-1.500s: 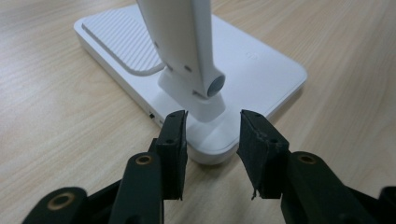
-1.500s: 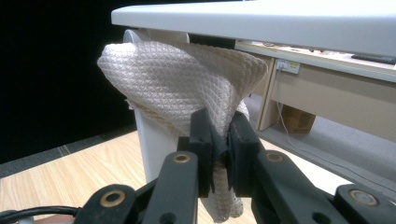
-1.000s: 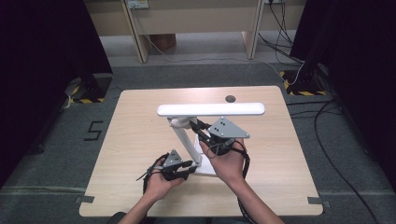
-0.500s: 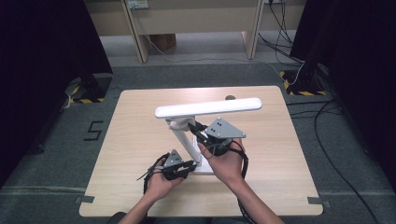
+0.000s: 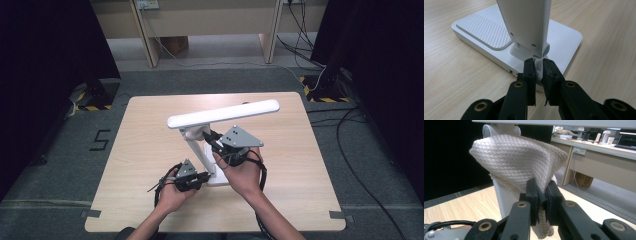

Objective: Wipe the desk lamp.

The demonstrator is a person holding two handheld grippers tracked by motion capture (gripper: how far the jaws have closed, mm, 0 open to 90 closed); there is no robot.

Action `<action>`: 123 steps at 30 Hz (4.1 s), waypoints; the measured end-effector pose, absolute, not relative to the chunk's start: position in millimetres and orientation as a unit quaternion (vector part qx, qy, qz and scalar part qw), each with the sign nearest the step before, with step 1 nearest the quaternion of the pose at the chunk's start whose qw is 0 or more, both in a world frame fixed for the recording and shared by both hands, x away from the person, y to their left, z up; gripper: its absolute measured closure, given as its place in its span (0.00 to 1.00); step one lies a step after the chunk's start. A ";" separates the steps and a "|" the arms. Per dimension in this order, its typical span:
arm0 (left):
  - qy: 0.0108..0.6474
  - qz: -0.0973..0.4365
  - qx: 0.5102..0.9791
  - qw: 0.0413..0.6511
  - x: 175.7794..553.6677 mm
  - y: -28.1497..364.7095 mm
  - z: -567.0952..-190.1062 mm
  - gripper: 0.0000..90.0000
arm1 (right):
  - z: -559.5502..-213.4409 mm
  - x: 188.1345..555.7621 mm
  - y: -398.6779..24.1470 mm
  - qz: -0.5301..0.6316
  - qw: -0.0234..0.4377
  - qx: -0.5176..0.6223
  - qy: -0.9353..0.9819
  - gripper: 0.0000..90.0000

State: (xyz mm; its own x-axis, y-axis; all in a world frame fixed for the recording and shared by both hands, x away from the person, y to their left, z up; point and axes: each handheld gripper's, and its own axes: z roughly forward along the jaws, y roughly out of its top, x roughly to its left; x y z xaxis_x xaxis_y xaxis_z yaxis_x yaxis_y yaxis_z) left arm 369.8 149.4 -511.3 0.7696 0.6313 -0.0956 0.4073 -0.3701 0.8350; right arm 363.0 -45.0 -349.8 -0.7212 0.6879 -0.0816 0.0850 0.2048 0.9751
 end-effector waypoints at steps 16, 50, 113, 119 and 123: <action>0.319 0.137 0.811 0.472 377.6 141.2 -505.8 0.53 | -349.2 364.6 -46.3 0.572 0.269 0.261 0.730 0.93; 0.303 0.162 0.805 0.484 382.4 139.3 -504.5 0.54 | -365.8 362.9 -36.9 0.554 0.247 0.258 0.752 0.93; 0.293 0.177 0.817 0.464 377.7 135.6 -506.1 0.57 | -419.9 370.2 -39.4 0.514 0.212 0.299 0.775 0.93; 0.293 0.179 0.817 0.464 377.6 135.0 -506.1 0.57 | -424.9 370.4 -40.8 0.509 0.208 0.301 0.779 0.93; 0.292 0.179 0.817 0.463 377.6 135.0 -506.0 0.57 | -428.5 370.6 -41.2 0.504 0.204 0.306 0.781 0.93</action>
State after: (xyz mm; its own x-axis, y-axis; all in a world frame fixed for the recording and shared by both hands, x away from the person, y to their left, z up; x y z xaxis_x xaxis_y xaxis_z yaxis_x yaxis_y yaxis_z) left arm 377.6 135.0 -506.0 0.7652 0.6435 0.0218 0.3118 -0.3999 0.8619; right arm 370.6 -41.2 -428.5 -0.7300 0.6833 -0.0106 0.2717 0.3044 0.9130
